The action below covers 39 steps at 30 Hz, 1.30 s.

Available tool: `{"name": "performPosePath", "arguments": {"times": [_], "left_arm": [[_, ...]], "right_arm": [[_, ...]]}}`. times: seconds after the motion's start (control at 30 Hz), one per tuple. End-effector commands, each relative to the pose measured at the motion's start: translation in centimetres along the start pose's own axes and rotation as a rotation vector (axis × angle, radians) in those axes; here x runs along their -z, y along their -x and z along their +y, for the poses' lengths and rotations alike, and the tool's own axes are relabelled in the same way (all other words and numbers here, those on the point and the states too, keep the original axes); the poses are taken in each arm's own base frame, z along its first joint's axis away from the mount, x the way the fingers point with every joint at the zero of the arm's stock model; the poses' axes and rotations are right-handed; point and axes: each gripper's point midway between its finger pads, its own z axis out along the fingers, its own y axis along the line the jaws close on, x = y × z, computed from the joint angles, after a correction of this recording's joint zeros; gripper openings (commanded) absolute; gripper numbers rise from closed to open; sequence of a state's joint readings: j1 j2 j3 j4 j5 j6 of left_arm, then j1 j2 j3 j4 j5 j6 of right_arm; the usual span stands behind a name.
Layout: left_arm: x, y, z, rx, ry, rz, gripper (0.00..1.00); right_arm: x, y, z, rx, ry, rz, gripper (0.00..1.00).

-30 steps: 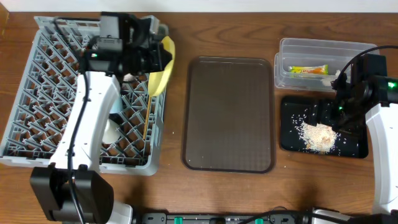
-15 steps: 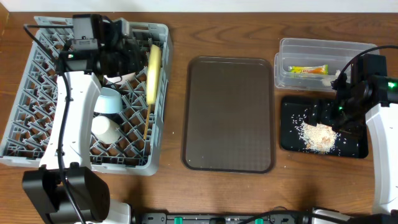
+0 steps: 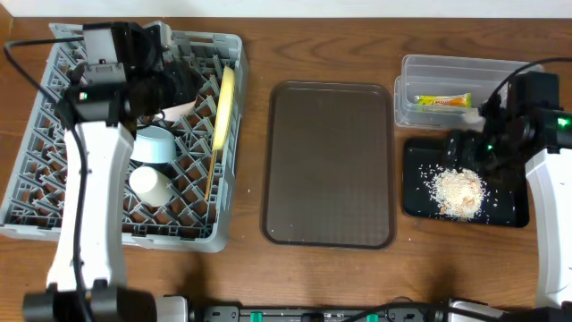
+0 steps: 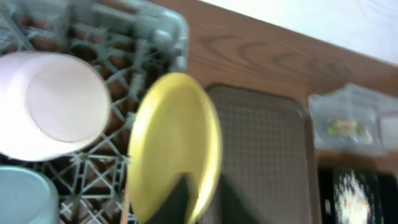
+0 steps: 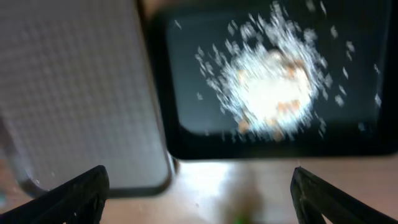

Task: Sort waste into correct bins and load items into the dishwasher
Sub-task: 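Open the left gripper and withdraw it from the plate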

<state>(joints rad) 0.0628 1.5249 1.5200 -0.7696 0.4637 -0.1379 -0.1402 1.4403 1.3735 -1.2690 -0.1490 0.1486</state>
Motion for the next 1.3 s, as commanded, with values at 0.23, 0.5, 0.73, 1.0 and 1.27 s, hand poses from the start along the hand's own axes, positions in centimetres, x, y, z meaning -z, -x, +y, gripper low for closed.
{"name": "performPosePath", "arguments": {"times": [0.23, 0.5, 0.73, 1.0, 1.27], "left_arm": [[0.6, -5.8, -4.7, 0.228, 0.022, 0.182, 0.07], [0.4, -7.2, -5.9, 0.434, 0.04, 0.227, 0.07], [0.4, -7.2, -5.9, 0.434, 0.04, 0.228, 0.07], [0.4, -7.2, -5.9, 0.434, 0.04, 0.228, 0.07], [0.4, -7.2, -5.9, 0.434, 0.04, 0.228, 0.07]], "right_arm": [[1.2, 3.3, 3.4, 0.04, 0.193, -0.144, 0.92], [1.2, 3.4, 3.4, 0.041, 0.194, -0.15, 0.92], [1.2, 3.2, 3.3, 0.038, 0.192, -0.139, 0.92], [1.1, 2.8, 3.3, 0.034, 0.19, -0.123, 0.92], [1.2, 2.9, 3.3, 0.036, 0.191, -0.129, 0.93]]}}
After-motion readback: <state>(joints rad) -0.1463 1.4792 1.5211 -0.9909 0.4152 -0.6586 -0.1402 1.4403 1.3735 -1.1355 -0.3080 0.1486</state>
